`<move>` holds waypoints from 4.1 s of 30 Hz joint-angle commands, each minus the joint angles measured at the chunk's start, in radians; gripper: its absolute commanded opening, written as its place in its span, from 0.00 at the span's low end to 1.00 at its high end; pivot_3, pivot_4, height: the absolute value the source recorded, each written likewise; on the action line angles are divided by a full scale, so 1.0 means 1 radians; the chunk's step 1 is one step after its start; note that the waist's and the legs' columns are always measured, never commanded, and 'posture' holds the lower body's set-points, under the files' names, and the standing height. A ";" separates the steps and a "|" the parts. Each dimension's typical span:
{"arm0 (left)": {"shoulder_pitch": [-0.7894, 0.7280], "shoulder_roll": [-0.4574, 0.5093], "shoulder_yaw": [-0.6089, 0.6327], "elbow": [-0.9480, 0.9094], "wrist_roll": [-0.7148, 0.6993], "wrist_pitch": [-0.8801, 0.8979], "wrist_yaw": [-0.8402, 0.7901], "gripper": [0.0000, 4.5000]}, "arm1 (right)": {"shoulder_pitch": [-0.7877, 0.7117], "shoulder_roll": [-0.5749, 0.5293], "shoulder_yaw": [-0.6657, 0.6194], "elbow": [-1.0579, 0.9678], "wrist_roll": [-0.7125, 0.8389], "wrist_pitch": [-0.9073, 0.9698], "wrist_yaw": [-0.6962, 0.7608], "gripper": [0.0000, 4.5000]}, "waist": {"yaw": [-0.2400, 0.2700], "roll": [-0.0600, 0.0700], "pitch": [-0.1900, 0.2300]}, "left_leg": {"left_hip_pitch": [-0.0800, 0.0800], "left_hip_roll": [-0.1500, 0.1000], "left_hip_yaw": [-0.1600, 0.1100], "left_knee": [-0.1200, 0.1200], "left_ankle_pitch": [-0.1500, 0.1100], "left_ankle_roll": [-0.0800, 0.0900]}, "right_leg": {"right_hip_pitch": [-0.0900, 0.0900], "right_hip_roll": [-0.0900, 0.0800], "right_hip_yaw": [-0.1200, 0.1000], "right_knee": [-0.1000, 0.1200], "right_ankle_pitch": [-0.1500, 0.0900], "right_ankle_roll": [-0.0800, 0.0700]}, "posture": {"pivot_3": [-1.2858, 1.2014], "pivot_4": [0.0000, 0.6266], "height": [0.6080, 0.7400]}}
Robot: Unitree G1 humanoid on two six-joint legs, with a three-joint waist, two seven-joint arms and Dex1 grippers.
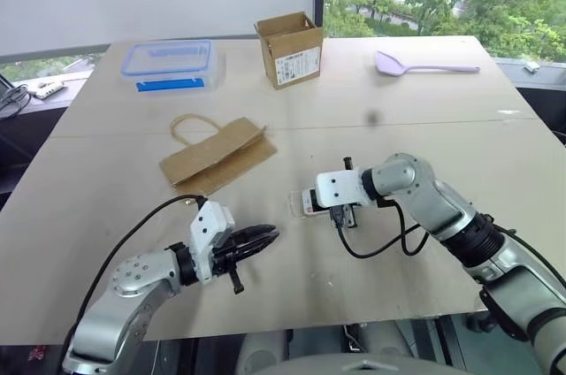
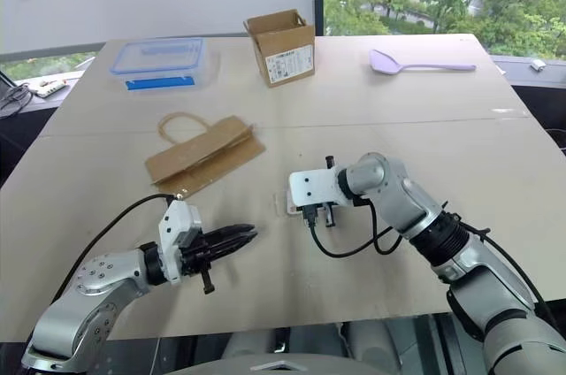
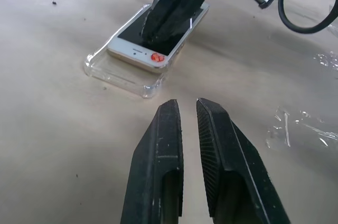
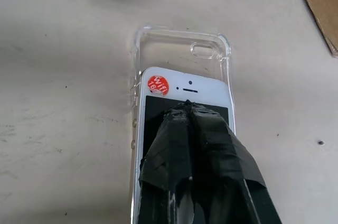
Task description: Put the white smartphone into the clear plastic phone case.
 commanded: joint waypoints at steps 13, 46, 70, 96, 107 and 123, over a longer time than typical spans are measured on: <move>0.019 -0.002 0.009 -0.027 0.001 -0.015 0.006 0.12 | 0.105 0.083 -0.029 0.135 0.033 0.044 -0.037 0.00 | 0.001 0.002 -0.008 | 0.001 -0.001 0.000 -0.004 0.000 0.000 | 0.000 -0.007 -0.001 -0.002 0.001 -0.001 | 0.52 0.24 1.00; -0.225 -0.059 -0.134 0.157 0.198 0.041 0.120 0.12 | 0.329 -0.265 -0.328 -0.454 0.241 0.428 -0.276 0.00 | 0.008 -0.002 0.021 | -0.023 -0.005 0.000 0.003 0.000 0.001 | -0.016 -0.001 -0.007 0.001 0.003 -0.002 | 0.52 0.24 1.00; -0.236 -0.039 -0.035 0.051 0.126 0.238 0.168 0.12 | 0.293 -0.232 -0.293 -0.461 0.239 0.384 -0.255 0.00 | 0.002 -0.002 0.022 | -0.023 -0.002 0.000 0.004 0.000 0.000 | -0.016 0.004 -0.006 0.003 0.004 -0.001 | 0.52 0.24 1.00; -0.329 -0.156 -0.087 0.220 0.191 0.186 0.264 0.12 | 0.233 -0.095 -0.193 -0.310 0.193 0.245 -0.315 0.00 | 0.005 -0.003 0.021 | -0.022 -0.003 0.000 0.006 0.001 0.000 | -0.015 0.006 -0.004 0.004 0.006 0.001 | 0.52 0.24 1.00; -0.335 -0.190 -0.125 0.267 0.215 0.114 0.240 0.12 | 0.249 -0.097 -0.198 -0.308 0.187 0.166 -0.288 0.00 | 0.006 -0.002 0.021 | -0.021 -0.003 -0.001 0.007 0.001 0.001 | -0.013 0.006 -0.004 0.005 0.006 0.000 | 0.52 0.24 1.00; -0.360 -0.186 -0.083 0.326 0.223 0.059 0.188 0.12 | 0.328 -0.138 -0.258 -0.405 0.215 0.236 -0.259 0.00 | 0.025 -0.002 0.021 | -0.011 -0.003 -0.002 0.008 0.001 0.000 | -0.002 0.006 -0.003 0.004 0.004 -0.003 | 0.52 0.24 1.00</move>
